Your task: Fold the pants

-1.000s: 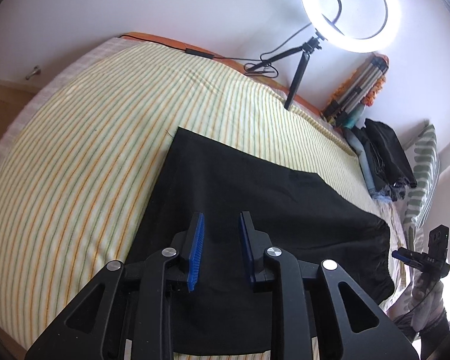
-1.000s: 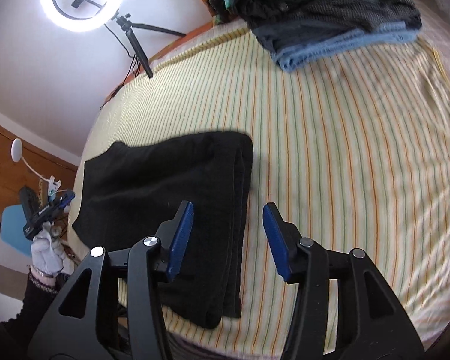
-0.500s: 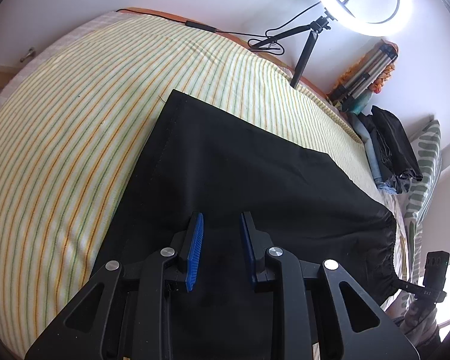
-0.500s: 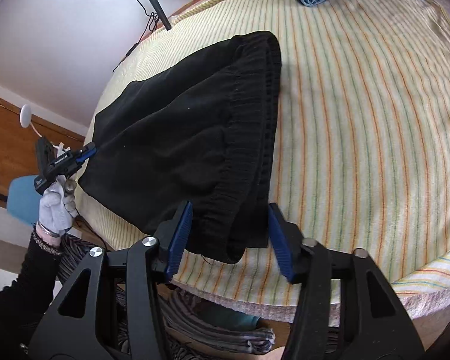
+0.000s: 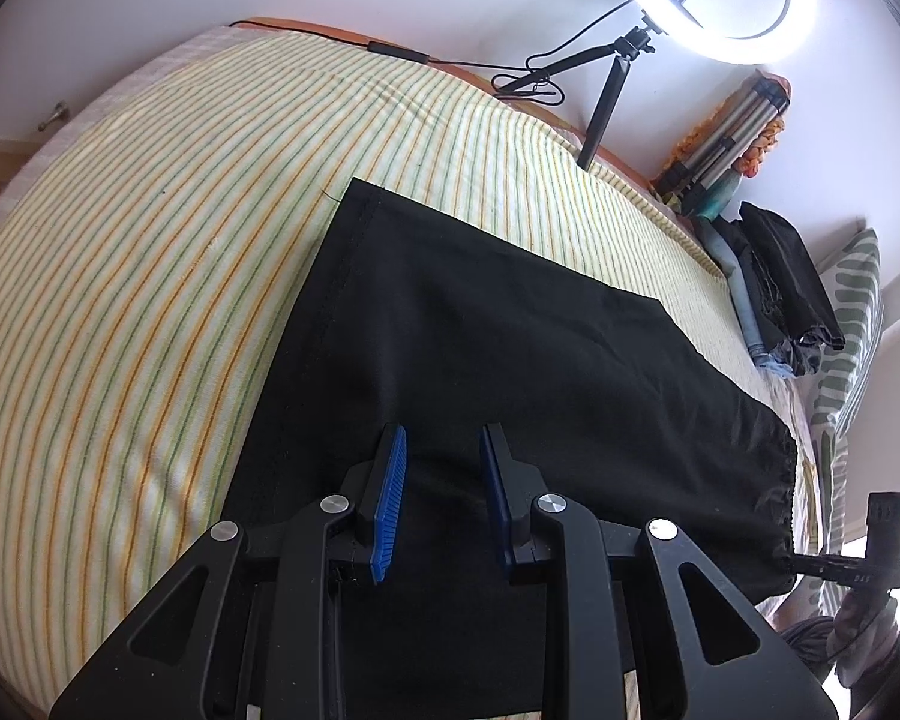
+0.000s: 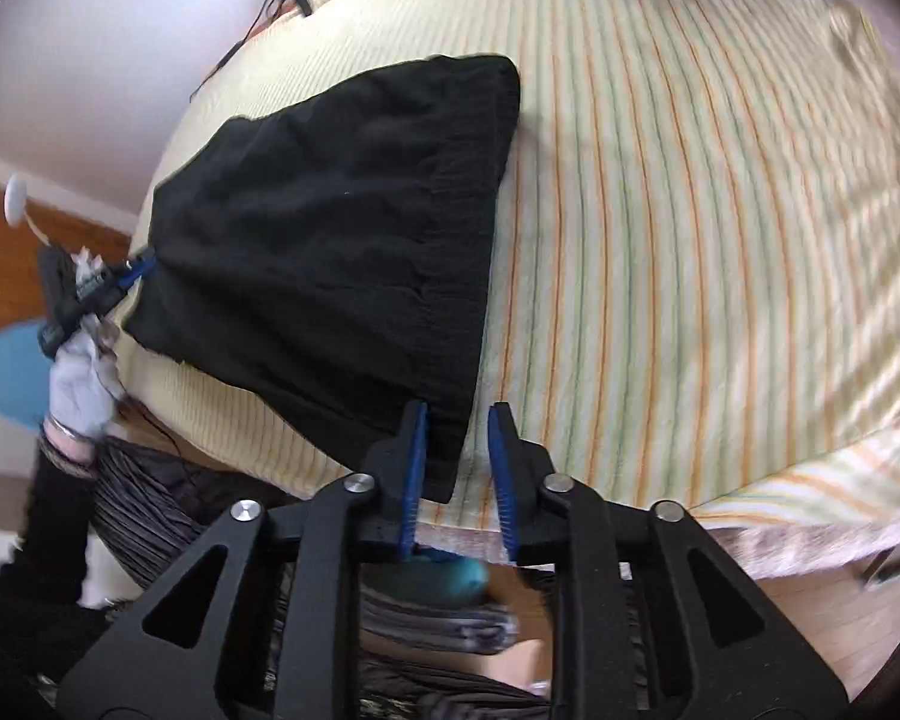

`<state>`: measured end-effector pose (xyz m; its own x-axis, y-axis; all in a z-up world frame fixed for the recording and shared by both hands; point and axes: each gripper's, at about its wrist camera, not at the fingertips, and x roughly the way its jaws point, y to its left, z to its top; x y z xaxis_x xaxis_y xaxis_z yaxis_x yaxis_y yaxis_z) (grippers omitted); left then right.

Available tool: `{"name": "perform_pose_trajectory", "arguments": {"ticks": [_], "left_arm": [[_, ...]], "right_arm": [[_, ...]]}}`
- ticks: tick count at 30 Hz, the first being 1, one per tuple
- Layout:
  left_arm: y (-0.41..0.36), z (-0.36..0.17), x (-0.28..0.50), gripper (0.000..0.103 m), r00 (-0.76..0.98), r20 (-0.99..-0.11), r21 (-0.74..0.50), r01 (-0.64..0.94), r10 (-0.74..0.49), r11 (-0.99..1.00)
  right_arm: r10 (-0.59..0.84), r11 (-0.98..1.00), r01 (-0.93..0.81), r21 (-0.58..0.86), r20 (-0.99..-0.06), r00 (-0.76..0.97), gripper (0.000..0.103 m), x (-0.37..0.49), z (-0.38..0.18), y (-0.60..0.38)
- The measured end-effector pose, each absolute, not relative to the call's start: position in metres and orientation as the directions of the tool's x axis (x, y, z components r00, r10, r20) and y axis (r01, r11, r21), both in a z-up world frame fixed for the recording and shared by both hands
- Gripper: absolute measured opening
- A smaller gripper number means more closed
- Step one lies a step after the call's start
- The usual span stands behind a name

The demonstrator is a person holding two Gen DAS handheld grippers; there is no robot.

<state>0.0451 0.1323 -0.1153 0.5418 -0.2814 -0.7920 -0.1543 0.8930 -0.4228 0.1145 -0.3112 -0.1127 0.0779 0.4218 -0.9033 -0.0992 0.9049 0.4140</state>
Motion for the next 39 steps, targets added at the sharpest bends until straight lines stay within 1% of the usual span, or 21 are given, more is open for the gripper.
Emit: {"name": "perform_pose_trajectory", "arguments": {"ticks": [1,5,9,11,13,14,15,17,19,20,22,24,28,29,30,31,32,35,37,39], "left_arm": [[0.134,-0.115,0.044,0.023,0.542,-0.792,-0.425,-0.159,-0.28,0.891],[0.136,-0.108,0.034,0.024,0.551,-0.781,-0.443,-0.157,-0.293,0.883],[0.13,-0.107,0.023,0.024,0.536,-0.781,-0.45,-0.129,-0.319,0.884],[0.127,-0.109,0.017,0.024,0.523,-0.784,-0.459,-0.126,-0.335,0.879],[0.12,-0.11,0.012,0.024,0.51,-0.79,-0.453,-0.113,-0.339,0.885],[0.116,-0.11,0.009,0.024,0.504,-0.793,-0.447,-0.101,-0.342,0.889],[0.112,-0.109,0.008,0.024,0.499,-0.797,-0.436,-0.087,-0.339,0.896],[0.101,-0.112,0.004,0.024,0.473,-0.821,-0.387,-0.052,-0.319,0.92],[0.096,-0.12,0.0,0.023,0.445,-0.835,-0.377,-0.033,-0.324,0.926],[0.096,-0.118,-0.003,0.024,0.463,-0.828,-0.37,-0.028,-0.316,0.928],[0.099,-0.115,-0.005,0.024,0.459,-0.83,-0.377,-0.042,-0.317,0.925],[0.103,-0.115,-0.006,0.024,0.46,-0.829,-0.383,-0.053,-0.318,0.922],[0.105,-0.116,-0.008,0.024,0.462,-0.826,-0.391,-0.056,-0.323,0.919],[0.104,-0.117,-0.008,0.024,0.464,-0.824,-0.393,-0.056,-0.325,0.918],[0.106,-0.118,-0.009,0.024,0.466,-0.822,-0.397,-0.056,-0.328,0.916],[0.106,-0.118,-0.009,0.024,0.467,-0.82,-0.399,-0.054,-0.33,0.915],[0.104,-0.118,-0.008,0.024,0.466,-0.82,-0.398,-0.05,-0.331,0.916],[0.105,-0.117,-0.012,0.024,0.468,-0.83,-0.364,-0.042,-0.304,0.93],[0.113,-0.113,-0.016,0.024,0.479,-0.833,-0.351,-0.071,-0.277,0.934],[0.125,-0.107,-0.022,0.024,0.505,-0.827,-0.346,-0.115,-0.245,0.931]], "right_arm": [[0.421,0.905,-0.104,0.412,-0.902,0.094,0.025,0.116,-0.106,-0.311],[0.351,0.931,-0.192,0.31,-0.903,0.248,0.026,0.129,-0.062,-0.301],[0.423,0.888,-0.323,0.329,-0.858,0.291,0.026,0.162,-0.046,-0.255],[0.435,0.869,-0.384,0.313,-0.853,0.289,0.031,0.178,-0.048,-0.229],[0.476,0.834,-0.437,0.337,-0.84,0.261,0.049,0.202,-0.055,-0.199],[0.514,0.808,-0.453,0.377,-0.827,0.227,0.052,0.216,-0.059,-0.185],[0.536,0.79,-0.463,0.401,-0.819,0.205,0.053,0.23,-0.063,-0.169],[0.532,0.784,-0.482,0.392,-0.824,0.196,0.053,0.253,-0.075,-0.146],[0.542,0.768,-0.49,0.412,-0.826,0.155,0.053,0.28,-0.088,-0.118],[0.542,0.766,-0.487,0.419,-0.828,0.14,0.053,0.292,-0.096,-0.108],[0.54,0.763,-0.483,0.43,-0.835,0.109,0.053,0.306,-0.11,-0.094],[0.564,0.742,-0.464,0.484,-0.825,0.042,0.053,0.319,-0.13,-0.082],[0.596,0.715,-0.432,0.549,-0.802,-0.033,0.052,0.33,-0.156,-0.072],[0.603,0.709,-0.429,0.56,-0.797,-0.044,0.05,0.33,-0.159,-0.07],[0.615,0.701,-0.424,0.573,-0.787,-0.048,0.035,0.33,-0.162,-0.068],[0.622,0.695,-0.423,0.581,-0.781,-0.052,0.01,0.328,-0.163,-0.066],[0.619,0.691,-0.437,0.576,-0.783,-0.054,0.008,0.326,-0.162,-0.063],[0.569,0.711,-0.536,0.455,-0.82,0.058,0.008,0.322,-0.147,-0.055],[0.561,0.71,-0.54,0.451,-0.826,0.048,0.008,0.325,-0.149,-0.051],[0.52,0.714,-0.575,0.398,-0.852,0.056,0.01,0.321,-0.149,-0.045]]}}
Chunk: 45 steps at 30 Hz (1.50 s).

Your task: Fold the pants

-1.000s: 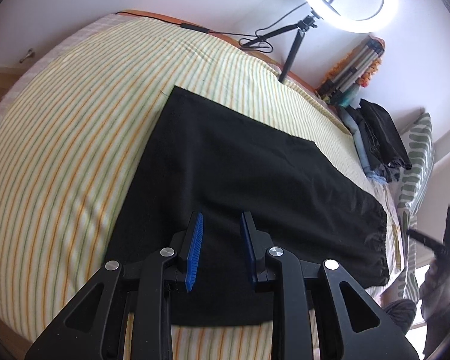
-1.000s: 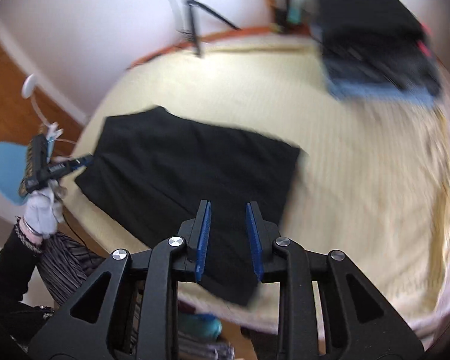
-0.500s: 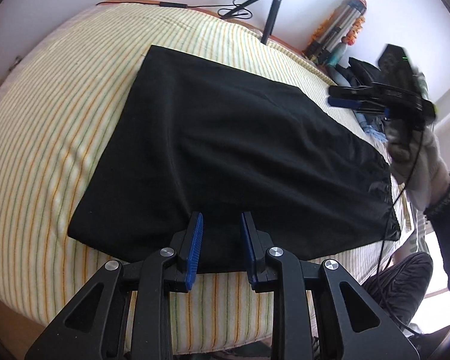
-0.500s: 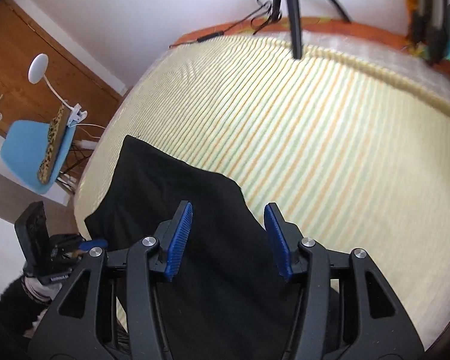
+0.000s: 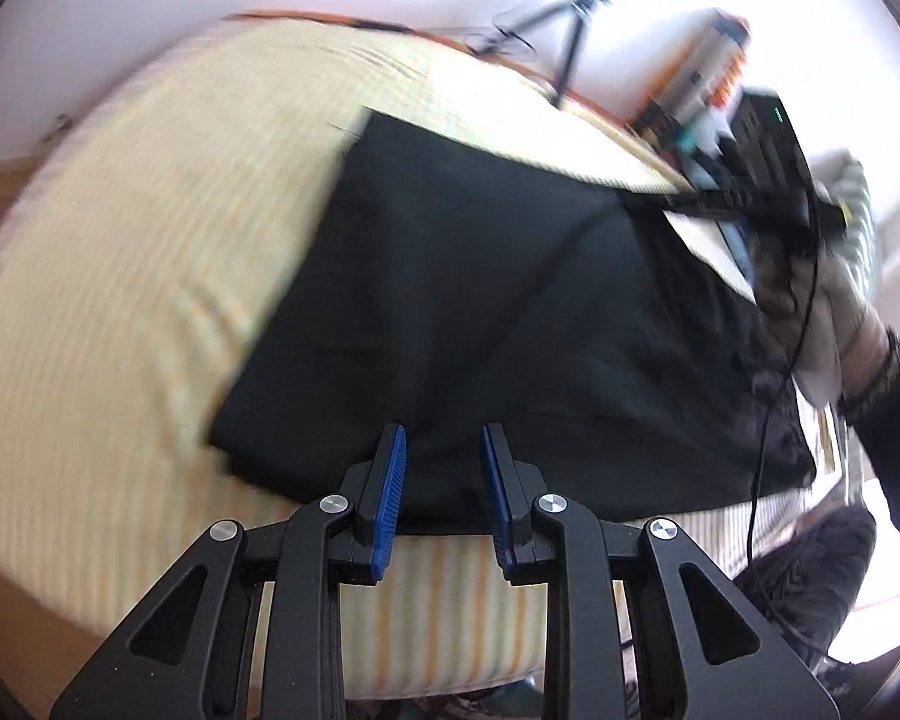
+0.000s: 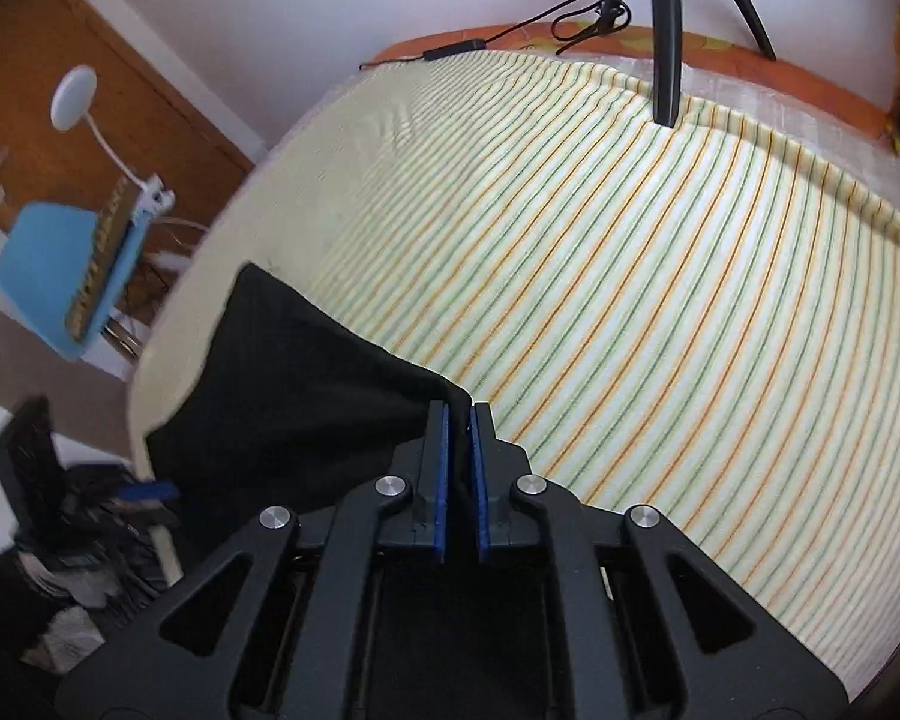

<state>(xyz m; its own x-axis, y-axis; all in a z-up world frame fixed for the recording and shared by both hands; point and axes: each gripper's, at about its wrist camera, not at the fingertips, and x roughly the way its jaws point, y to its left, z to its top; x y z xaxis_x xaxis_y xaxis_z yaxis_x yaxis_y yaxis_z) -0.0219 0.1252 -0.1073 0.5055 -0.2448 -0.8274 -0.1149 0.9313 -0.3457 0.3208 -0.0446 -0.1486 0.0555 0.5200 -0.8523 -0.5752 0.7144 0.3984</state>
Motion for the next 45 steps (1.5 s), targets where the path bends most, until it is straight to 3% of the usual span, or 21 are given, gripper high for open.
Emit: {"name": "perform_pose_trajectory", "arguments": {"ticks": [2,4,9,13,21,24,29,32,34,36,38,39,42,45], "left_arm": [[0.141,-0.1,-0.03,0.026,0.538,-0.812,-0.366,-0.166,-0.227,0.916],[0.153,-0.096,-0.037,0.038,0.562,-0.795,-0.402,-0.206,-0.228,0.892],[0.179,-0.098,-0.052,0.04,0.592,-0.754,-0.531,-0.293,-0.285,0.795],[0.194,-0.113,-0.058,0.04,0.609,-0.708,-0.654,-0.371,-0.359,0.66],[0.194,-0.134,-0.068,0.044,0.614,-0.7,-0.695,-0.47,-0.365,0.544],[0.193,-0.134,-0.064,0.055,0.647,-0.678,-0.712,-0.463,-0.348,0.527],[0.189,-0.131,-0.054,0.059,0.674,-0.679,-0.692,-0.455,-0.291,0.56],[0.187,-0.13,-0.049,0.056,0.685,-0.681,-0.678,-0.456,-0.259,0.577],[0.184,-0.129,-0.047,0.044,0.678,-0.7,-0.642,-0.459,-0.225,0.614],[0.18,-0.13,-0.042,0.021,0.671,-0.708,-0.623,-0.447,-0.219,0.643],[0.177,-0.131,-0.04,0.013,0.672,-0.708,-0.613,-0.43,-0.218,0.663],[0.176,-0.129,-0.04,0.01,0.681,-0.699,-0.613,-0.414,-0.218,0.672],[0.169,-0.121,-0.04,0.008,0.706,-0.679,-0.592,-0.364,-0.202,0.719],[0.155,-0.111,-0.036,0.008,0.721,-0.664,-0.551,-0.292,-0.199,0.782]], "right_arm": [[0.504,0.727,-0.569,0.384,-0.861,0.063,0.022,0.32,-0.146,-0.042],[0.494,0.746,-0.562,0.359,-0.863,0.104,0.037,0.315,-0.135,-0.047],[0.521,0.734,-0.585,0.346,-0.839,0.158,0.04,0.284,-0.1,-0.062],[0.568,0.717,-0.59,0.373,-0.802,0.184,0.054,0.251,-0.078,-0.08],[0.637,0.713,-0.526,0.464,-0.742,0.208,0.054,0.209,-0.075,-0.114],[0.637,0.718,-0.512,0.472,-0.742,0.21,0.054,0.204,-0.078,-0.122],[0.65,0.717,-0.496,0.491,-0.728,0.22,0.054,0.203,-0.075,-0.133],[0.65,0.717,-0.499,0.486,-0.726,0.226,0.054,0.202,-0.071,-0.134],[0.653,0.715,-0.496,0.493,-0.725,0.221,0.054,0.202,-0.069,-0.133],[0.655,0.713,-0.489,0.502,-0.725,0.211,0.054,0.205,-0.068,-0.129],[0.658,0.709,-0.486,0.511,-0.726,0.198,0.054,0.209,-0.066,-0.121],[0.66,0.707,-0.485,0.515,-0.727,0.19,0.057,0.212,-0.064,-0.115],[0.654,0.709,-0.473,0.524,-0.739,0.162,0.076,0.221,-0.061,-0.095],[0.663,0.689,-0.468,0.554,-0.743,0.097,0.076,0.233,-0.06,-0.063]]}}
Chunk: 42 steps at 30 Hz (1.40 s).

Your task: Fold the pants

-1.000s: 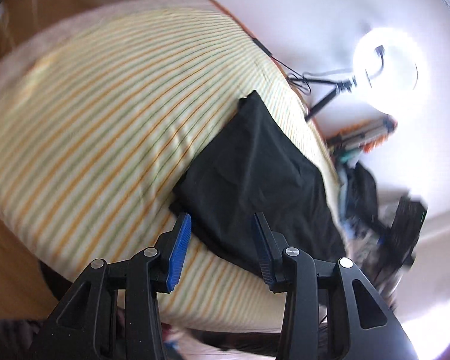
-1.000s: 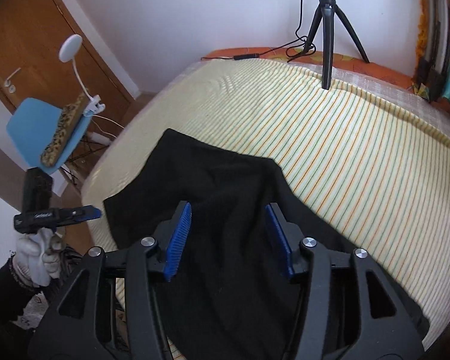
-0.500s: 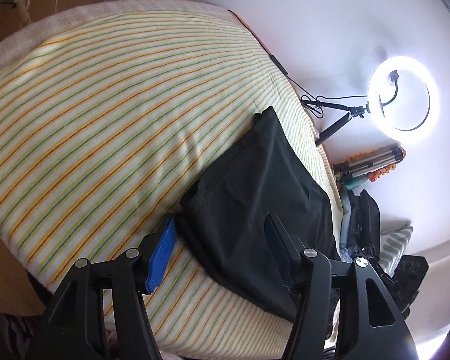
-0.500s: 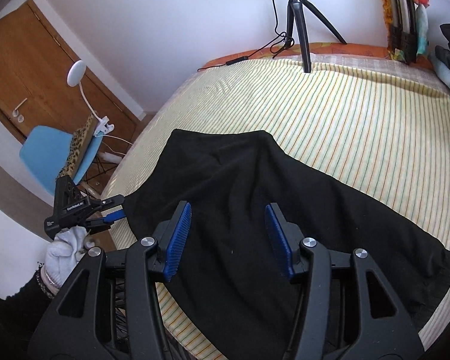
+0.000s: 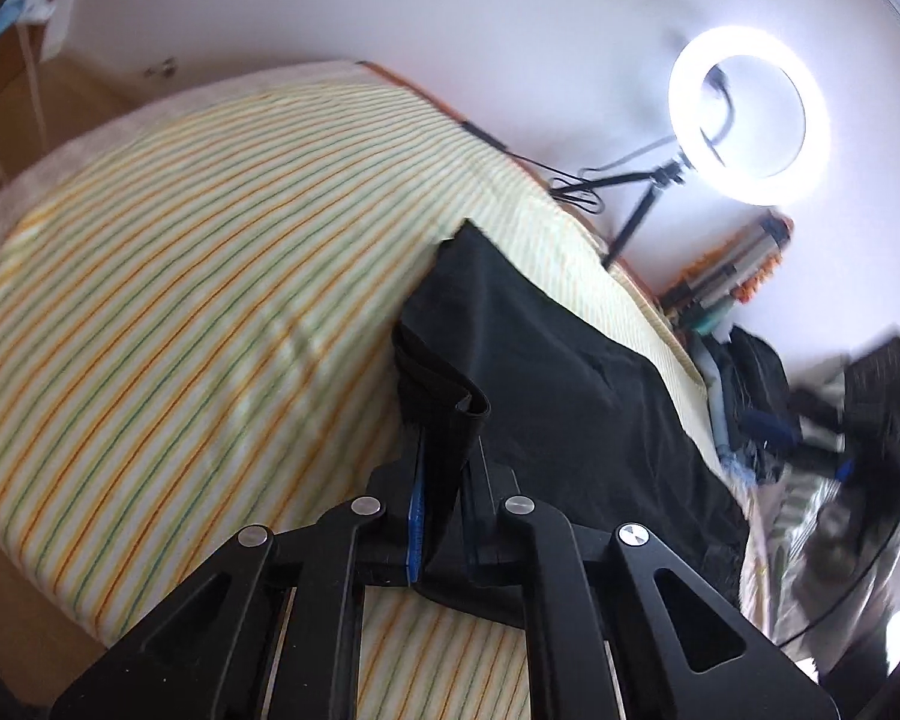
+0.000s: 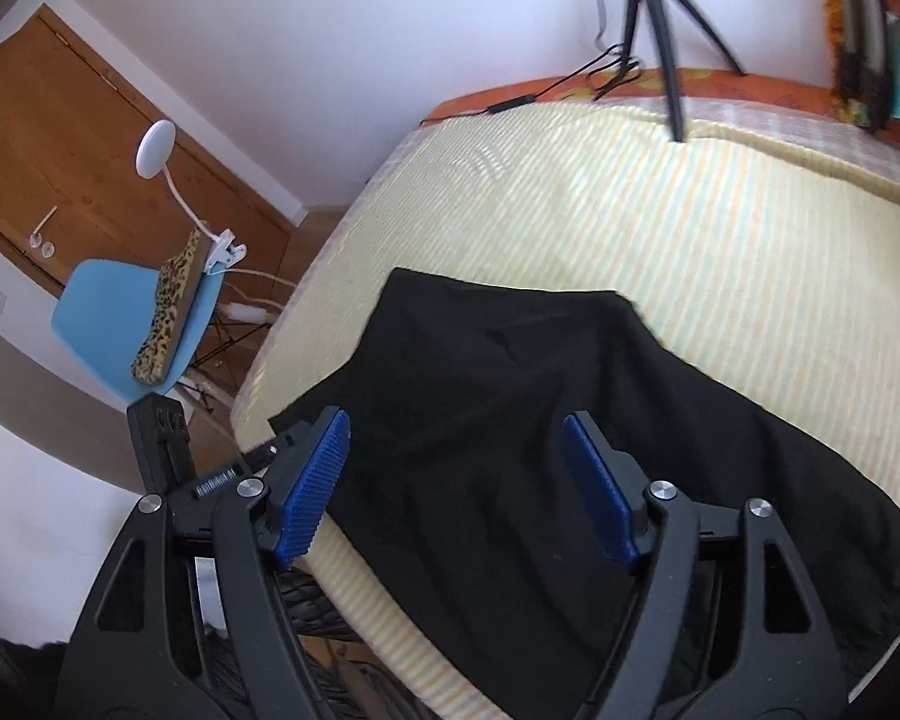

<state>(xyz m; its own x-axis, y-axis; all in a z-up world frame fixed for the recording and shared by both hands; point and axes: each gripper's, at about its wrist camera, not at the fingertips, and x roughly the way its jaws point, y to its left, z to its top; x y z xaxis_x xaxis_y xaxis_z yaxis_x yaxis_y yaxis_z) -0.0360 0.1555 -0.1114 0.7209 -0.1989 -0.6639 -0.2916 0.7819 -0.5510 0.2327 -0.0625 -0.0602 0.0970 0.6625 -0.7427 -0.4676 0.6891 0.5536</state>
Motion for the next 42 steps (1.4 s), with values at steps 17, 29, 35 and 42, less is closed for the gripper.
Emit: {"name": "perform_pose_trajectory", "arguments": {"ticks": [17,29,35,42], "left_arm": [[0.142,-0.109,-0.035,0.007,0.756,-0.571,-0.596,-0.113,-0.32,0.795],[0.13,-0.105,-0.037,0.006,0.756,-0.537,-0.615,-0.047,-0.374,0.787],[0.12,-0.102,-0.035,0.005,0.75,-0.535,-0.611,-0.026,-0.388,0.791],[0.103,-0.09,-0.03,0.005,0.75,-0.51,-0.622,0.016,-0.421,0.783]], "right_arm": [[0.338,0.739,-0.565,0.367,-0.927,-0.161,0.077,0.263,-0.131,0.185],[0.098,0.735,-0.661,0.155,-0.988,-0.122,0.05,0.254,-0.163,0.218],[0.161,0.746,-0.636,0.197,-0.98,-0.114,0.006,0.261,-0.157,0.194],[0.323,0.752,-0.591,0.291,-0.945,-0.055,0.005,0.264,-0.116,0.144]]}}
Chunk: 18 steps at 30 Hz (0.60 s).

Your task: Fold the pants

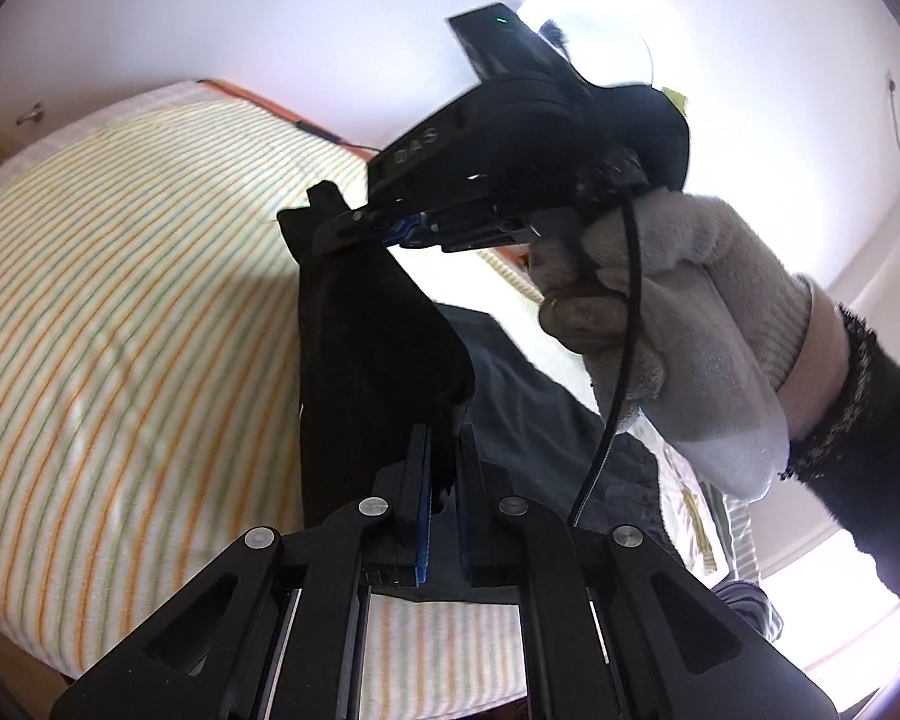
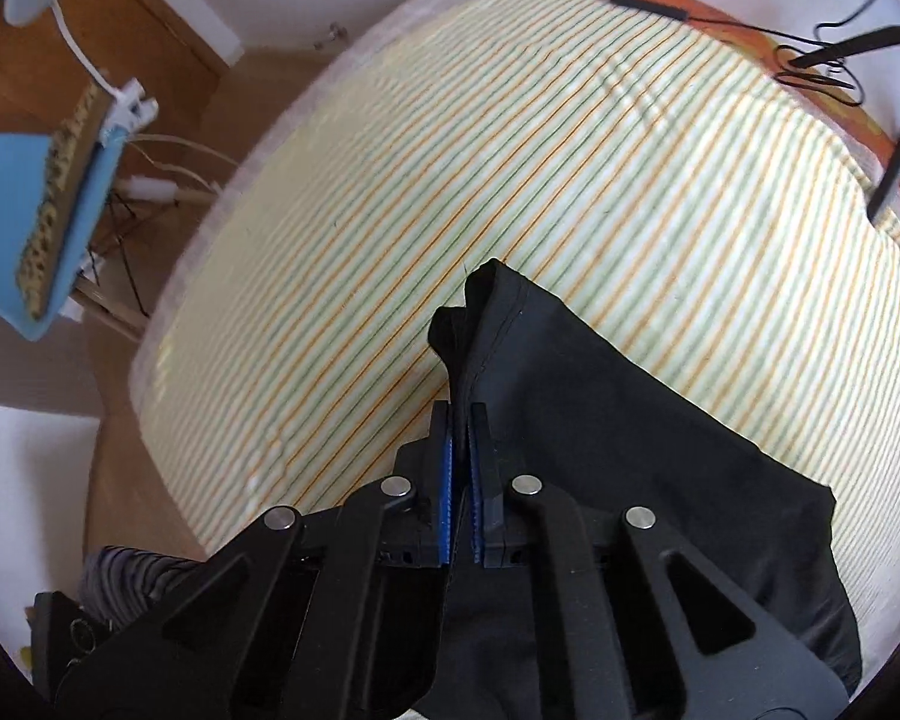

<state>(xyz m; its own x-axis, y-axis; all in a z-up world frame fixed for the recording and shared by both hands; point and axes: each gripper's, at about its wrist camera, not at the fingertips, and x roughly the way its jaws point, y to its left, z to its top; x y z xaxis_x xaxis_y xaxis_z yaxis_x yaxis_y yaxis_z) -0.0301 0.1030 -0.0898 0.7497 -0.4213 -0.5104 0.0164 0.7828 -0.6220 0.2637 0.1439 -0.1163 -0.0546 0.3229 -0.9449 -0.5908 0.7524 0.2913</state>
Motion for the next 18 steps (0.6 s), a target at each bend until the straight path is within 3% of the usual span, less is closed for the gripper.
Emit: {"name": "perform_pose_trajectory", "arguments": {"ticks": [8,18], "left_arm": [[0.068,-0.077,-0.017,0.005,0.723,-0.494,-0.621,0.096,-0.483,0.778],[0.006,-0.064,0.011,0.005,0.66,-0.487,-0.6,0.223,-0.572,0.768]], "right_arm": [[0.434,0.774,-0.522,0.359,-0.9,0.025,0.005,0.269,-0.072,0.066],[0.466,0.815,-0.444,0.371,-0.876,0.125,0.005,0.264,-0.049,-0.029]]}}
